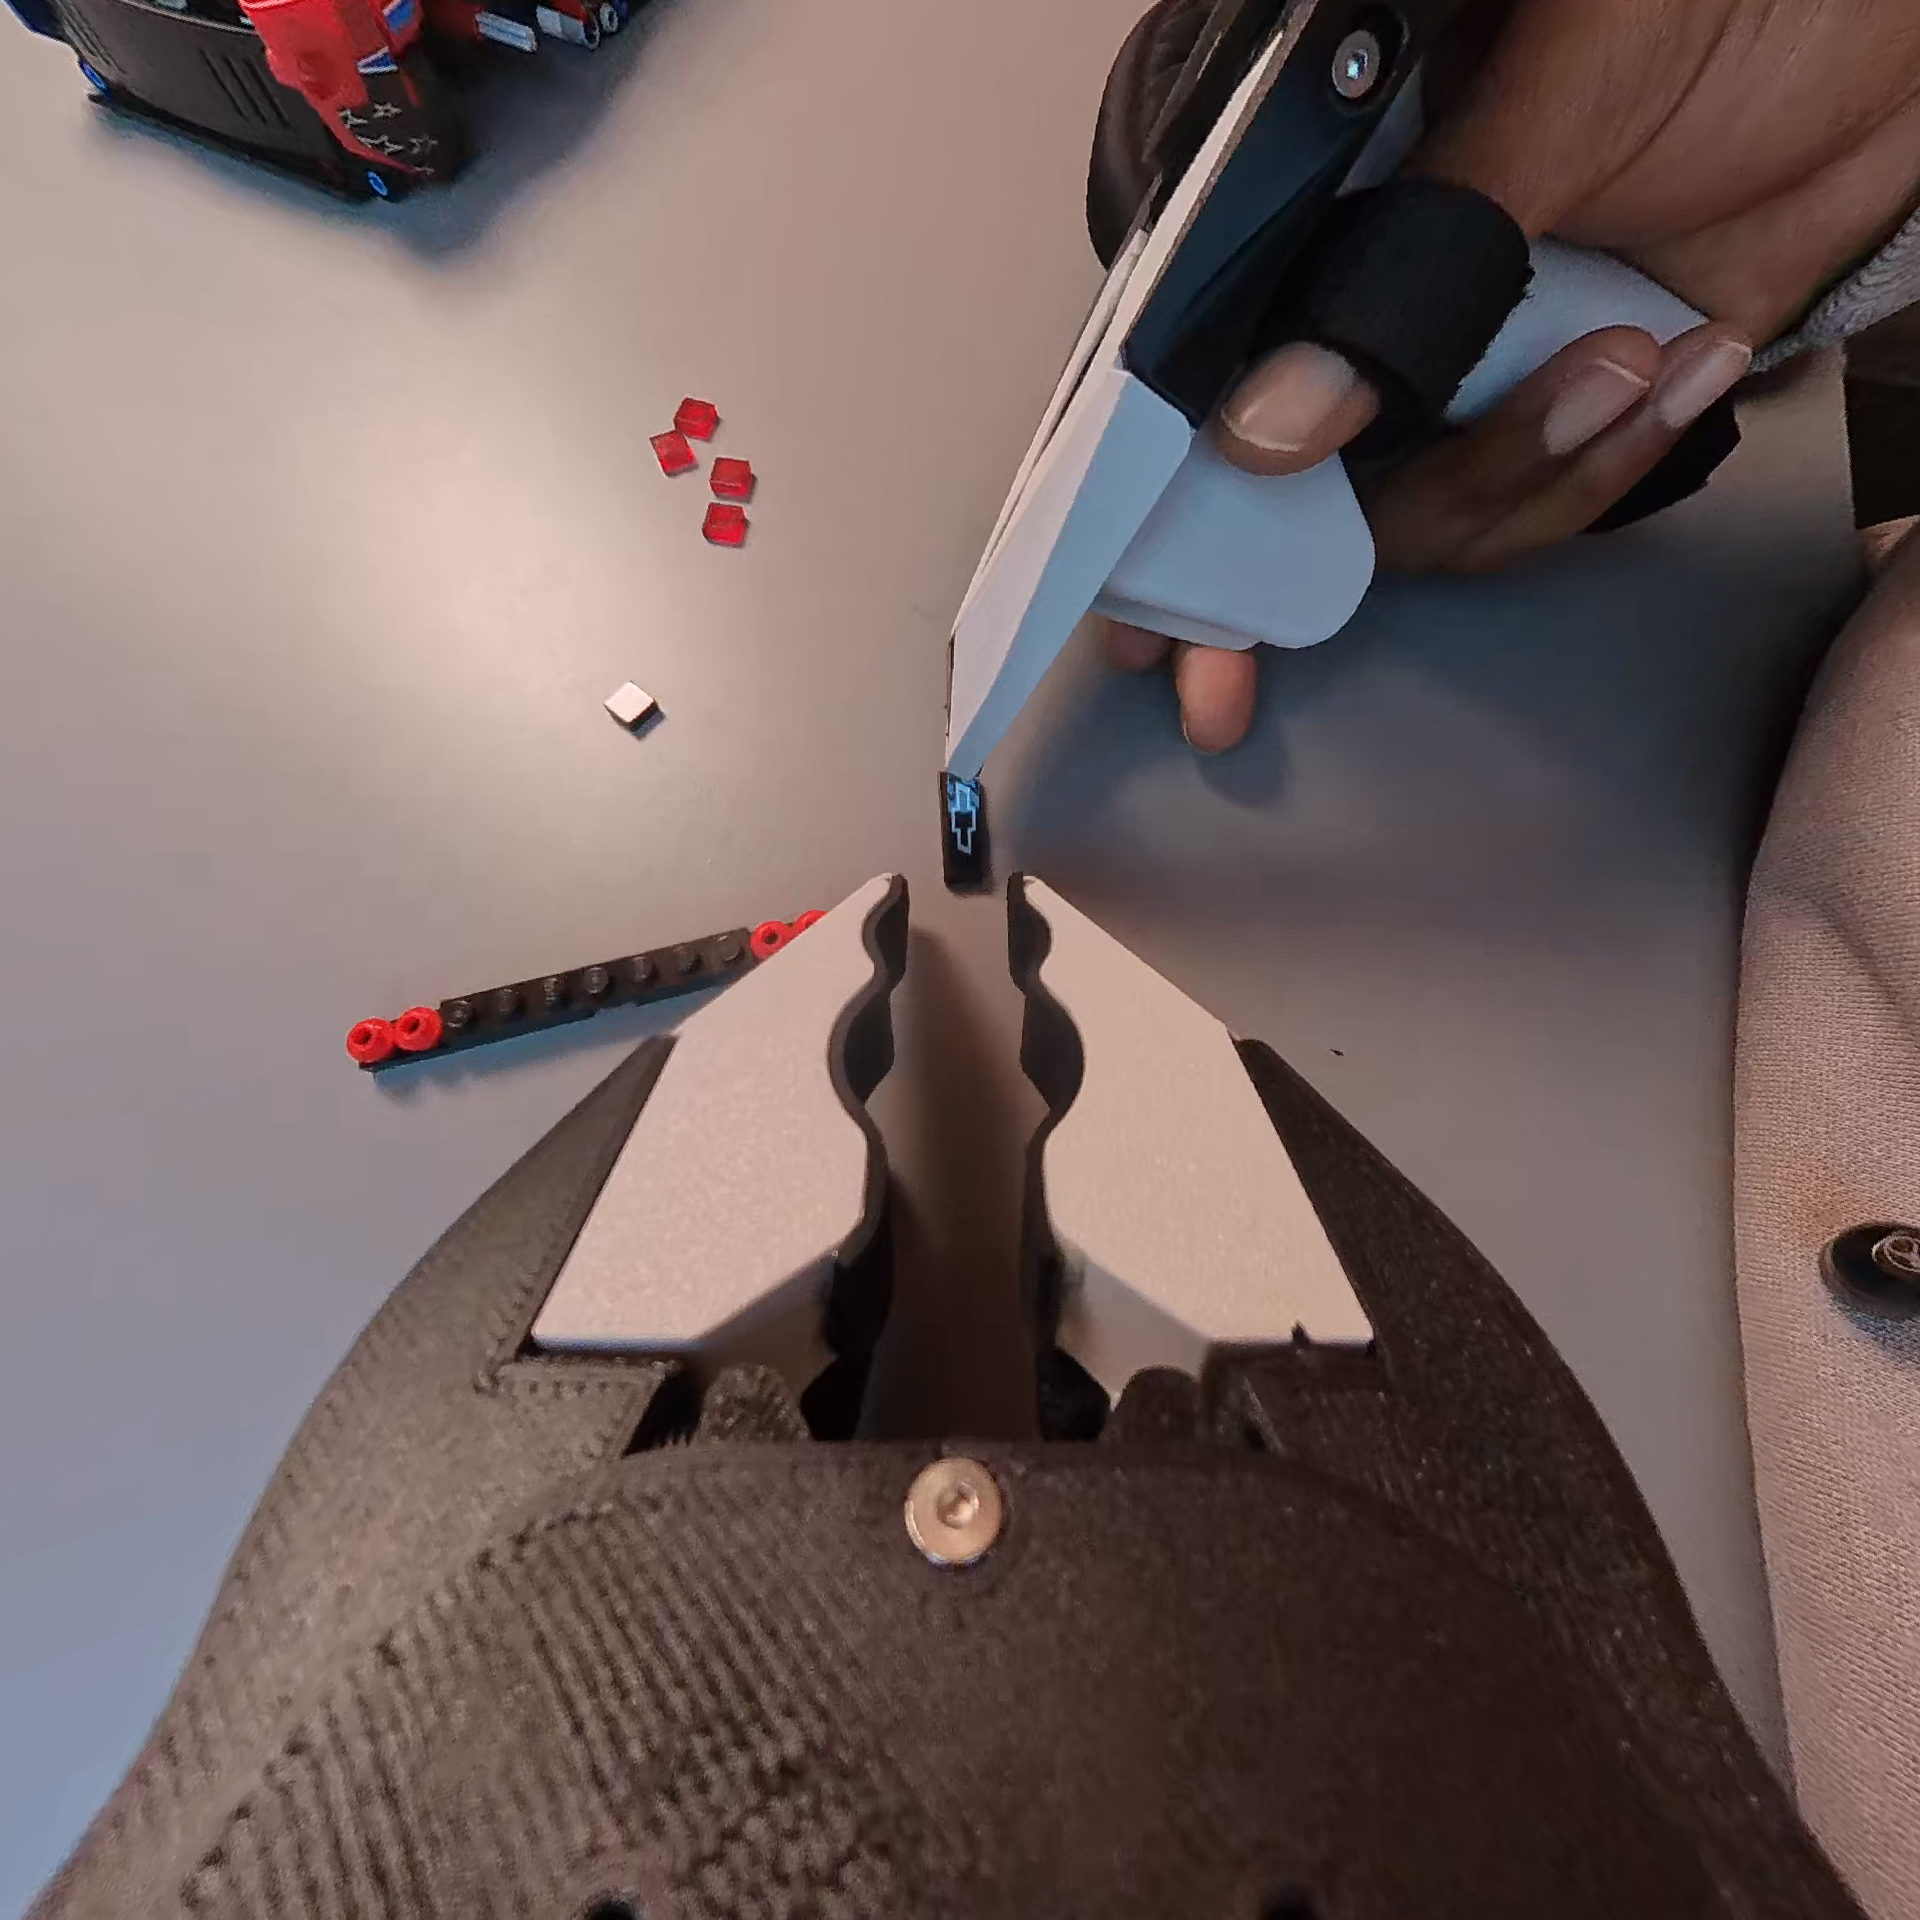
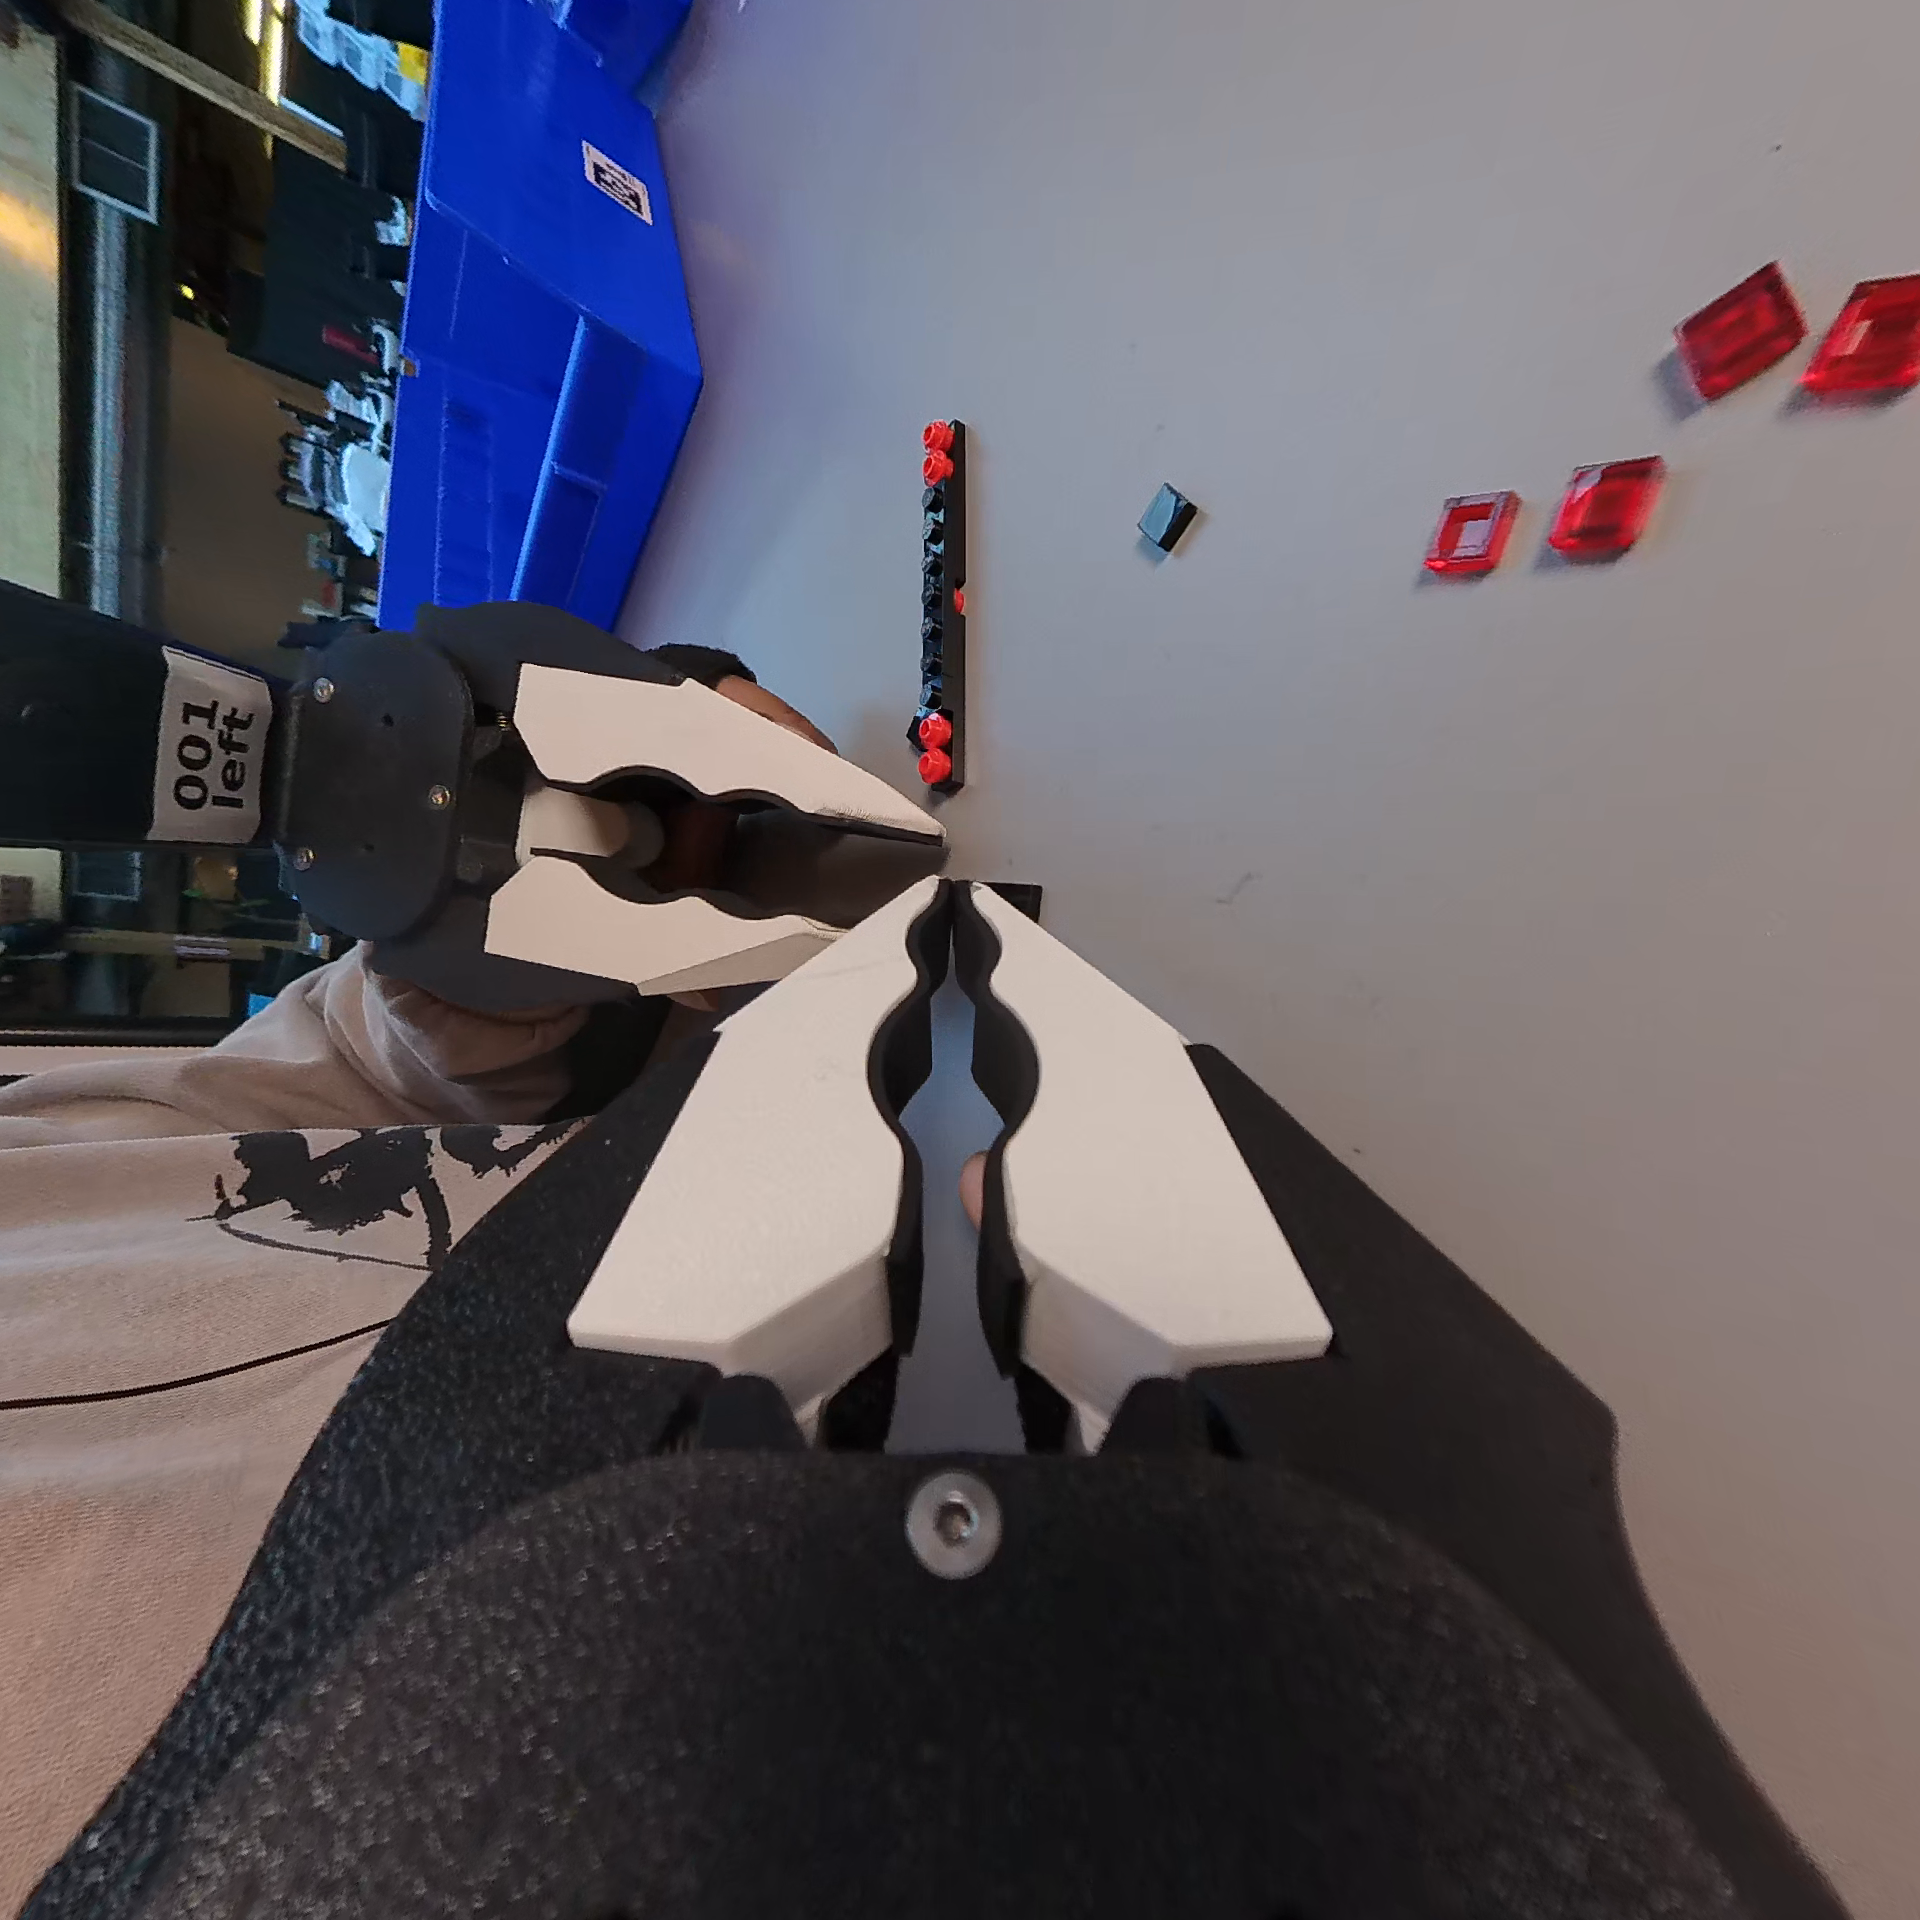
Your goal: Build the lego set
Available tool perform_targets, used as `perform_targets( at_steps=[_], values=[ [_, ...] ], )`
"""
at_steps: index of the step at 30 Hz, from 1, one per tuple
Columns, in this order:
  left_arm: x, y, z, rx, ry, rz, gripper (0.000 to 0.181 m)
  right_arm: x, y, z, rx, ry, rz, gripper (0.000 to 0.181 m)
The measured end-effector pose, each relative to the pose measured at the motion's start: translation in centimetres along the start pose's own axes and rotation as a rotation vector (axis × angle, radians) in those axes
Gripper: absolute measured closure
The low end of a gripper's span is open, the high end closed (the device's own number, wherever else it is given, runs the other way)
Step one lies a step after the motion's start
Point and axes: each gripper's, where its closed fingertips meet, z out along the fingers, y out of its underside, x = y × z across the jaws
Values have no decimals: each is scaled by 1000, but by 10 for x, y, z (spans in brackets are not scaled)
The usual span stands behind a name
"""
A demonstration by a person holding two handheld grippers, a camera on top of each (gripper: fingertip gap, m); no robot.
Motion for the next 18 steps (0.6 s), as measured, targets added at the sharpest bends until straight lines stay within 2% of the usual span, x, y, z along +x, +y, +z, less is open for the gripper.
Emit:
perform_targets(
  at_steps=[10, 18],
  values=[
    [-1, -4, 7, -10, -7, 28, 170, -2, 0, -1, 7, -26, -3, 181],
    [-4, -2, 8, -28, -44, 104, 181, -2, -1, -2, 23, -39, 8, 181]
  ],
)
